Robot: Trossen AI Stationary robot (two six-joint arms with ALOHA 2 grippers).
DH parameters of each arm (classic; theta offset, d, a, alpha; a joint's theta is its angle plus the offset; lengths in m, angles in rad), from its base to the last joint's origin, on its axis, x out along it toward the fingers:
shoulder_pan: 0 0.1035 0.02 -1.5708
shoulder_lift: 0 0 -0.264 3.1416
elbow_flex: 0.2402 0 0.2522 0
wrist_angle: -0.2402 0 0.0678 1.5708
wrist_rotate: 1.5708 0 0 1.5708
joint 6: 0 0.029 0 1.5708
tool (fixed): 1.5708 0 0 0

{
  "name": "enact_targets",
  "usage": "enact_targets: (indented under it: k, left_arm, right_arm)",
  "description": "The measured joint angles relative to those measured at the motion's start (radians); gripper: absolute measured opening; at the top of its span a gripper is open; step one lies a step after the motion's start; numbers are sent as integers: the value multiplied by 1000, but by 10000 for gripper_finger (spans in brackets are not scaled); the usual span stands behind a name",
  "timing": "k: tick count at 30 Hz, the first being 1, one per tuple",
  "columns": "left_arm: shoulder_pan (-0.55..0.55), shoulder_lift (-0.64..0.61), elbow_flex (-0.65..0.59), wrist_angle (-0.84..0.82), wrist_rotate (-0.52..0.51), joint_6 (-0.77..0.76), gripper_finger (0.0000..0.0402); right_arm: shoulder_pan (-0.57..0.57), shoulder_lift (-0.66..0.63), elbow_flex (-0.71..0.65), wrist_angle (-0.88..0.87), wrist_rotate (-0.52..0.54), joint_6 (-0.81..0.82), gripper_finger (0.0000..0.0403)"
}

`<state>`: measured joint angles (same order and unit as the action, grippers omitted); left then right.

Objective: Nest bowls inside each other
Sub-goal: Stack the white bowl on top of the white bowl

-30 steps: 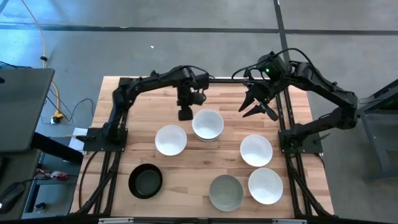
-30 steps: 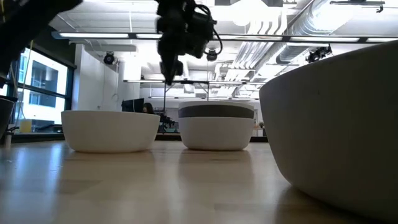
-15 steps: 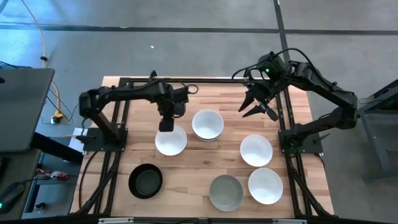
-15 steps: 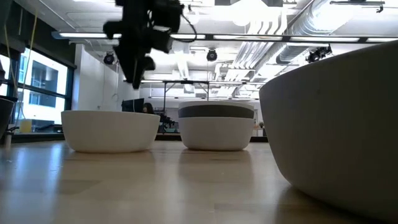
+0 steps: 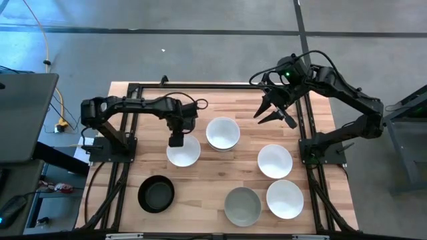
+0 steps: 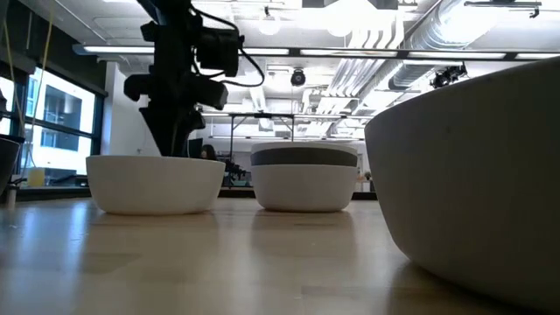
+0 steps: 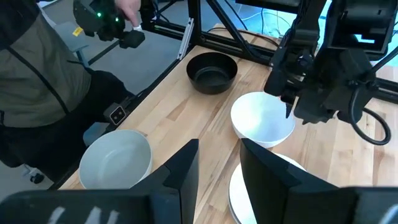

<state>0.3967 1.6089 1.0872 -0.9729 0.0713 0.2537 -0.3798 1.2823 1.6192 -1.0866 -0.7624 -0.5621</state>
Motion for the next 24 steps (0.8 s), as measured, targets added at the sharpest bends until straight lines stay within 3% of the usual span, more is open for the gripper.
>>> enact_targets:
  k: [14, 24]
  left_arm:
    - [22, 0, -28, 70, 26, -15, 169]
    - [22, 0, -28, 99, 32, -37, 98]
  right_arm:
    - [0, 0, 0, 6, 0, 4, 110]
    - [0, 0, 0, 5, -1, 7, 110]
